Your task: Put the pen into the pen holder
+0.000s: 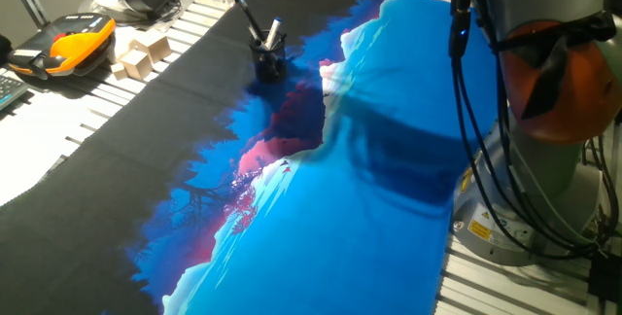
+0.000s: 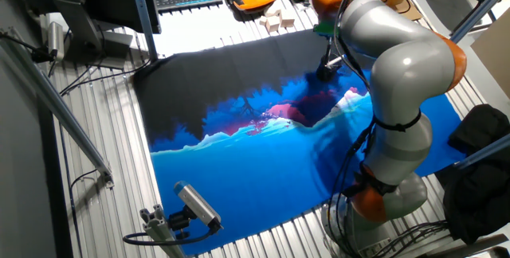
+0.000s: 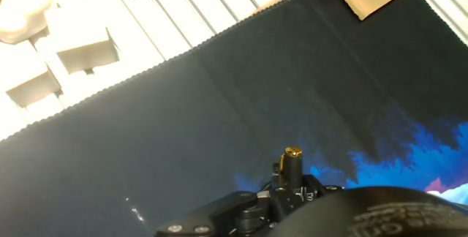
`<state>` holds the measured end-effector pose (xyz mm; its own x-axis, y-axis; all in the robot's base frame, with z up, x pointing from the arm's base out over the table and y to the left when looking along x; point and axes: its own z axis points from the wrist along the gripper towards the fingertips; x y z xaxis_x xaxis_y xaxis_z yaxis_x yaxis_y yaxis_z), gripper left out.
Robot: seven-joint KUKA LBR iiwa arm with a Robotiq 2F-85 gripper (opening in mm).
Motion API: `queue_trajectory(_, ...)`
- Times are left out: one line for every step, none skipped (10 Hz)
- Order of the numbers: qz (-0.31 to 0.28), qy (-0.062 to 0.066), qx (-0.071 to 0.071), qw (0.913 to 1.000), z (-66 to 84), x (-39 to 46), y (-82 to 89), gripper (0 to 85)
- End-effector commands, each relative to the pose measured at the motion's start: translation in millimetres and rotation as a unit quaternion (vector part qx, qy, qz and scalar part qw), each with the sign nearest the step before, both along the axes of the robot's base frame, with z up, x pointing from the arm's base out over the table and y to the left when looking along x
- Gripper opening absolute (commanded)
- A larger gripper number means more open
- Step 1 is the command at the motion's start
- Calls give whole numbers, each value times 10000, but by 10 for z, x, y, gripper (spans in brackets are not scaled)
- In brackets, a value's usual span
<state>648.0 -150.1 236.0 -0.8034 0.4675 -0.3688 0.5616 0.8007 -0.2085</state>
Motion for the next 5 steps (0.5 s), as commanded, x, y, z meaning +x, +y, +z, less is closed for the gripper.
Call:
queue_trajectory(32, 12, 64, 10000, -5, 6, 5, 0)
queue_trajectory(77, 50, 153, 9998, -6, 10, 24, 0)
queue_trajectory(80, 104, 294, 9995, -6, 10, 24, 0)
queue_trajectory(16, 102, 337, 9994, -6, 10, 24, 0)
queue_trajectory(-115, 68, 141, 9998, -6, 10, 24, 0)
